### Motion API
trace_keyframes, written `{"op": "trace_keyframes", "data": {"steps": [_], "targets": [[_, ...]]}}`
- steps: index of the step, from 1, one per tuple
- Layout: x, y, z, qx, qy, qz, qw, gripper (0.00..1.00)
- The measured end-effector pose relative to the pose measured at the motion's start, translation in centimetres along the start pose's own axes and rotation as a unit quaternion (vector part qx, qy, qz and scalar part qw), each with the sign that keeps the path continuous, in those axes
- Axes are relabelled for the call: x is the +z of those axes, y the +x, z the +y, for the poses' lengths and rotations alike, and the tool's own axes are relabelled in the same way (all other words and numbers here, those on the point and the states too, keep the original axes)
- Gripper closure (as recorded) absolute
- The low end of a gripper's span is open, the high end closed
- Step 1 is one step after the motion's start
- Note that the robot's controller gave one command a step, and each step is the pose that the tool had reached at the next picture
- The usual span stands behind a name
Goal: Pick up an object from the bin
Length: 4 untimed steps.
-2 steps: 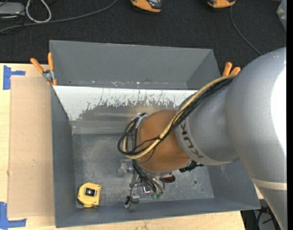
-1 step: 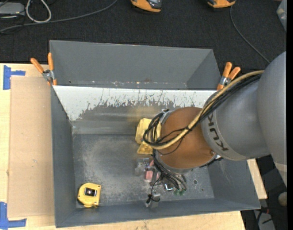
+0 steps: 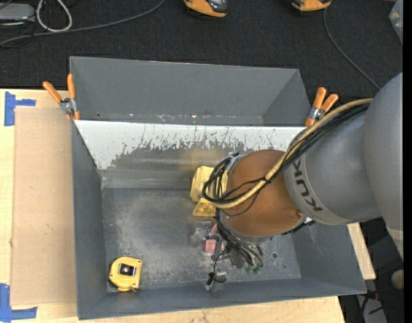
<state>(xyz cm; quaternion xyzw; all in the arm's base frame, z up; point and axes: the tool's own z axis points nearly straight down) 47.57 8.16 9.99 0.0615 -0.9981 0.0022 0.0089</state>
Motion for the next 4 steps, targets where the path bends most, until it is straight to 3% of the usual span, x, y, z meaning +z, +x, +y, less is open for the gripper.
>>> {"op": "trace_keyframes", "data": {"steps": [1,2,3,4], "targets": [[1.3,-1.2,-1.3,0.018,0.001,-0.0005,0.9998,0.00],[3.0,-0.8,-0.3,0.032,0.000,-0.0025,0.9995,0.00],[2.9,-0.8,-2.8,0.103,0.000,-0.0007,0.9947,0.00],[2.9,0.2,-7.0,0.033,-0.001,-0.0047,0.9994,0.00]]}}
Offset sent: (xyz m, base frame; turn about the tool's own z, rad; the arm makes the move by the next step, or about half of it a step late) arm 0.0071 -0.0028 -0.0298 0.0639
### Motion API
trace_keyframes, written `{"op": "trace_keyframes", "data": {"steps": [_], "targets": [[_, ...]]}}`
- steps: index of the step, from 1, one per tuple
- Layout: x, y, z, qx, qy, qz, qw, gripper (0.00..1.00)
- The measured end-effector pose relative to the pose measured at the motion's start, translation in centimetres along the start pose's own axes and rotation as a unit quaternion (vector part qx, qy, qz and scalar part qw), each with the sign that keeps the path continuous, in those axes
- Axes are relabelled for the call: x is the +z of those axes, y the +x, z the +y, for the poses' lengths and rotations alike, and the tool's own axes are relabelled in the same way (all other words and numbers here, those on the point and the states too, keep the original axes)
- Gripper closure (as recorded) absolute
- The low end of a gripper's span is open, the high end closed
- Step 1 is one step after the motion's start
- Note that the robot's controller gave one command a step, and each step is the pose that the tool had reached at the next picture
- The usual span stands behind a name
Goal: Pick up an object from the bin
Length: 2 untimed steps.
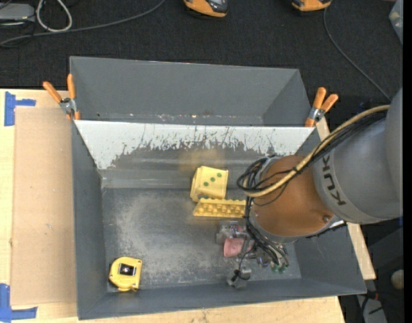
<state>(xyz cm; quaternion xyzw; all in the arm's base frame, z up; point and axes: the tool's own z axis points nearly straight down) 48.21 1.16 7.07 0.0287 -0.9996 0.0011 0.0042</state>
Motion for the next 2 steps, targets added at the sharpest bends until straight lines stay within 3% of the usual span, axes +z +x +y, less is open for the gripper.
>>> {"op": "trace_keyframes", "data": {"steps": [1,2], "targets": [[-0.2,-2.8,-0.7,0.099,0.000,0.0036,0.9951,0.00],[-0.1,-2.3,-1.8,0.141,0.001,0.0030,0.9900,0.00]]}}
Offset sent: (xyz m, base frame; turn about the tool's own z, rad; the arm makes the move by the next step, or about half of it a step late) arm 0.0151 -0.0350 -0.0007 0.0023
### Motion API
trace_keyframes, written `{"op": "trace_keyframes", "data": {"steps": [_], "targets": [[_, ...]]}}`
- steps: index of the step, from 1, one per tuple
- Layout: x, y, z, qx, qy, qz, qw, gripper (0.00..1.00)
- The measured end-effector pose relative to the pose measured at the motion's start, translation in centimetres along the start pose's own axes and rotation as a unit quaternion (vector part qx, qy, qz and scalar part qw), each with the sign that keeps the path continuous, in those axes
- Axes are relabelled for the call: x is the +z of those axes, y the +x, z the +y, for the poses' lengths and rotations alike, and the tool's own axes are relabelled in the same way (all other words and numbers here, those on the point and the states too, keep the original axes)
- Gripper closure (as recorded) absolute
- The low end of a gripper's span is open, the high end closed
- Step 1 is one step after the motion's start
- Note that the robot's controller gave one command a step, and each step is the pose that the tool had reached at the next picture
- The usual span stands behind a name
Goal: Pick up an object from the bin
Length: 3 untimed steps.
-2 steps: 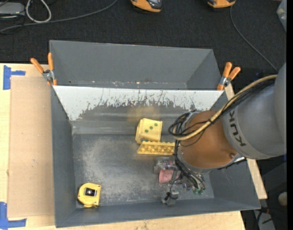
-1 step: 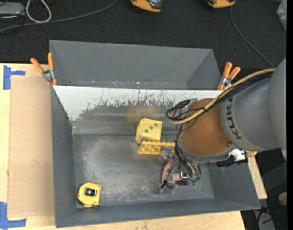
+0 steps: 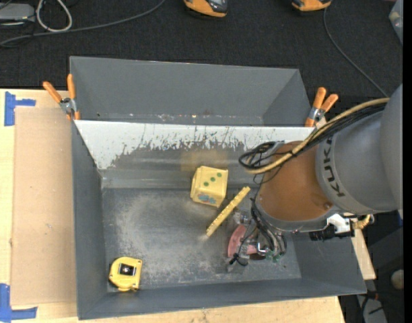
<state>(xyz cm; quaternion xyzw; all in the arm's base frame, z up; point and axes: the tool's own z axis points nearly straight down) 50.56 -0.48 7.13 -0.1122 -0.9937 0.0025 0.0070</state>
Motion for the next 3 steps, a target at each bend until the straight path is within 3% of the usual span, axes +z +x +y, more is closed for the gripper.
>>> {"op": "trace_keyframes", "data": {"steps": [1,2,3], "targets": [[0.0,-0.4,-0.9,-0.103,0.000,-0.0007,0.9946,0.00],[0.1,-4.5,-3.4,-0.262,-0.001,-0.0009,0.9650,0.00],[-16.4,1.8,-5.9,-0.204,-0.001,-0.0006,0.9789,1.00]]}}
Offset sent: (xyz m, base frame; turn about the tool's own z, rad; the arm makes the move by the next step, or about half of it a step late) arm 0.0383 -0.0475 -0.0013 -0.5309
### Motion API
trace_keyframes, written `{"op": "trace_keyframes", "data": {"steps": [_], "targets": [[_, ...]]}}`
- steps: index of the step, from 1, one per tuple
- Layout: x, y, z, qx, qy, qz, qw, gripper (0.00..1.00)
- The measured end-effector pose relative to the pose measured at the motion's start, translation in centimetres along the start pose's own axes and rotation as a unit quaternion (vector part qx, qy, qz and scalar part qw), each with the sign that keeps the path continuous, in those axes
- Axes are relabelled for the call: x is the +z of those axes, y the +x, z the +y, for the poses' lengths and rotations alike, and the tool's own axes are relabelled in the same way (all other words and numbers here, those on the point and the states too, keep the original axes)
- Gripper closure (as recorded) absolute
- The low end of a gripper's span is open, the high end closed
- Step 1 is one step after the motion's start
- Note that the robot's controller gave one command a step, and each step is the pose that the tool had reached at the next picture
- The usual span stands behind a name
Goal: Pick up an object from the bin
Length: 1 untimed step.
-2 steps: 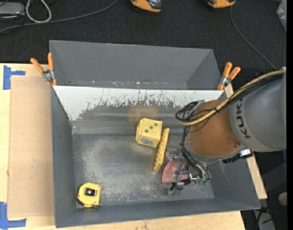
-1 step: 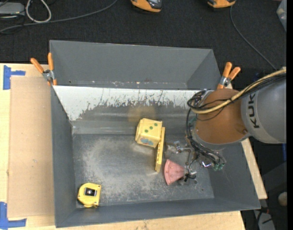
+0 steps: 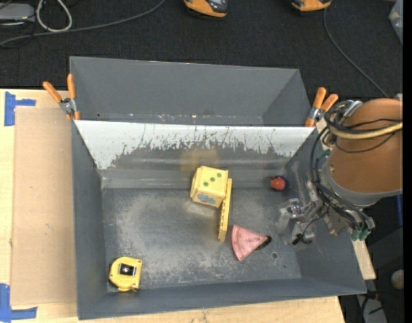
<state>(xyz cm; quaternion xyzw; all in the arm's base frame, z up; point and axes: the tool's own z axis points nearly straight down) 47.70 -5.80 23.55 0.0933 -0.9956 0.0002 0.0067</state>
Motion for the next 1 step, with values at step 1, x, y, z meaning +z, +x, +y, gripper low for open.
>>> {"op": "trace_keyframes", "data": {"steps": [1], "targets": [[0.06,0.06,-0.05,0.002,0.000,0.0009,1.0000,1.00]]}}
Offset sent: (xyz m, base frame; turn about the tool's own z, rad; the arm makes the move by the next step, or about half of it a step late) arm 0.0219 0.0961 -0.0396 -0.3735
